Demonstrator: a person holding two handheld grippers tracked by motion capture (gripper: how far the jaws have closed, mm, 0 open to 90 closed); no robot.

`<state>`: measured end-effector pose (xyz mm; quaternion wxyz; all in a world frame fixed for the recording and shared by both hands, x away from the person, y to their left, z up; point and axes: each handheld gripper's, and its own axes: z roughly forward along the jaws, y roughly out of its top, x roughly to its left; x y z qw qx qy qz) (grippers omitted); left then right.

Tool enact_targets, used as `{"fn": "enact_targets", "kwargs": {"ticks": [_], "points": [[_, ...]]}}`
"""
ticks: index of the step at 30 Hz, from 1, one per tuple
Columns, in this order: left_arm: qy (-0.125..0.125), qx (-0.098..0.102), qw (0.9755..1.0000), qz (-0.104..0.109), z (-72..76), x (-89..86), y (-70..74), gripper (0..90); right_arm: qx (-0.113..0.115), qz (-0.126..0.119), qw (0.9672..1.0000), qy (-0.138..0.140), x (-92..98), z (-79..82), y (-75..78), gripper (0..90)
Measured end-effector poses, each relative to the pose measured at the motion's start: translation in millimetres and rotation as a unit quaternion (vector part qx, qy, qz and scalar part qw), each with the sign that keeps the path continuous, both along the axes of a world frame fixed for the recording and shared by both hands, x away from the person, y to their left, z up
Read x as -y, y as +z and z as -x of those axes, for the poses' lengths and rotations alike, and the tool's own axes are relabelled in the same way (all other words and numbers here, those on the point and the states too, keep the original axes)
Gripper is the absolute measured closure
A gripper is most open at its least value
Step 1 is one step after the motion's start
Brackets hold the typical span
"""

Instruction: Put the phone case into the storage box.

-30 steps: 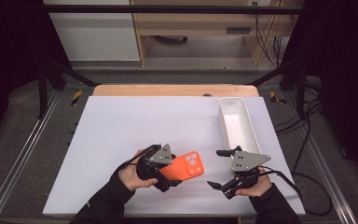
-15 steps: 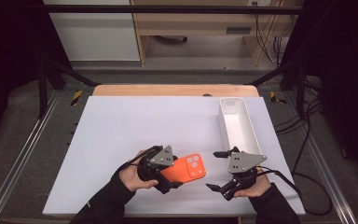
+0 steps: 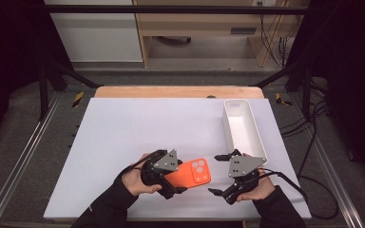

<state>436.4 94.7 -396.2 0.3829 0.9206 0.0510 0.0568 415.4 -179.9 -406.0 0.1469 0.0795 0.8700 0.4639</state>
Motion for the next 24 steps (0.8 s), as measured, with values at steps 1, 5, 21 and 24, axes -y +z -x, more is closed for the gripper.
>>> {"fn": "enact_targets", "kwargs": {"ticks": [1,5,21,24], "points": [[-0.001,0.000,1.0000,0.000,0.3,0.2,0.1,15.5,0.000,0.001,1.0000,0.001,-0.5,0.0,0.2,3.6],[-0.009,0.001,1.0000,0.000,1.3,1.3,1.5,15.5,-0.002,0.002,1.0000,0.008,-2.7,-1.2,0.3,3.8],[-0.027,0.013,0.9995,0.005,4.9,4.9,7.5,15.5,-0.010,-0.001,0.9992,0.039,-13.6,-4.9,4.6,4.3],[-0.029,0.013,0.9995,0.007,5.2,5.6,8.8,15.5,-0.013,0.000,0.9991,0.040,-14.1,-5.9,4.1,4.6]]}}
